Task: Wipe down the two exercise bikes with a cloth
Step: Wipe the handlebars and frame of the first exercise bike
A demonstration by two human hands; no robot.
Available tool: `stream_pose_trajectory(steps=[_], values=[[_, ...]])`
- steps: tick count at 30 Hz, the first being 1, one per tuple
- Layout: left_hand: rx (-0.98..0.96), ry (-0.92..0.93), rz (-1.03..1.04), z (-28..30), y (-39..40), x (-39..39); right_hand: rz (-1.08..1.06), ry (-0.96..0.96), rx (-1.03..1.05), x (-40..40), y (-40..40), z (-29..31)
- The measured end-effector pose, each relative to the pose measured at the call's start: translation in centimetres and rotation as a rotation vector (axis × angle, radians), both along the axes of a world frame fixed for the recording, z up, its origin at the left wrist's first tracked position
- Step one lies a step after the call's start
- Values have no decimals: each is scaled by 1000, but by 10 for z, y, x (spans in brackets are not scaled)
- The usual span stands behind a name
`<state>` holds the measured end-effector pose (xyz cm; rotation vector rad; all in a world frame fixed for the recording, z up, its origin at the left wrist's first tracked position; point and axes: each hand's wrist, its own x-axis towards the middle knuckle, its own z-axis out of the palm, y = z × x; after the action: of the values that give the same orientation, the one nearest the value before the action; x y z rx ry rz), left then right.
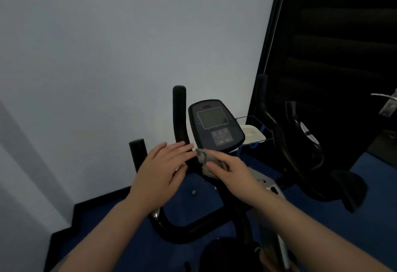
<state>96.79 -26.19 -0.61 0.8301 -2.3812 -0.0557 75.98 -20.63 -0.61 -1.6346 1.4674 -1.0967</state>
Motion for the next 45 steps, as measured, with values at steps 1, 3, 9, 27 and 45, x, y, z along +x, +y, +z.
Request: stream_pose_trajectory(steps=[1,3,9,27,45], values=[[1,-27,0,1,0,0,-20,34,-39,-2,10,-2],[16,-36,7,2,0,1,-34,193,-117,-13,27,-2],[4,-26,25,-1,1,1,-36,381,-116,-35,78,-13],[105,231,78,-13,23,-3,-205,287,-217,-3,31,-4],[137,196,92,-13,23,-4,-195,310,-264,-3,34,-23]])
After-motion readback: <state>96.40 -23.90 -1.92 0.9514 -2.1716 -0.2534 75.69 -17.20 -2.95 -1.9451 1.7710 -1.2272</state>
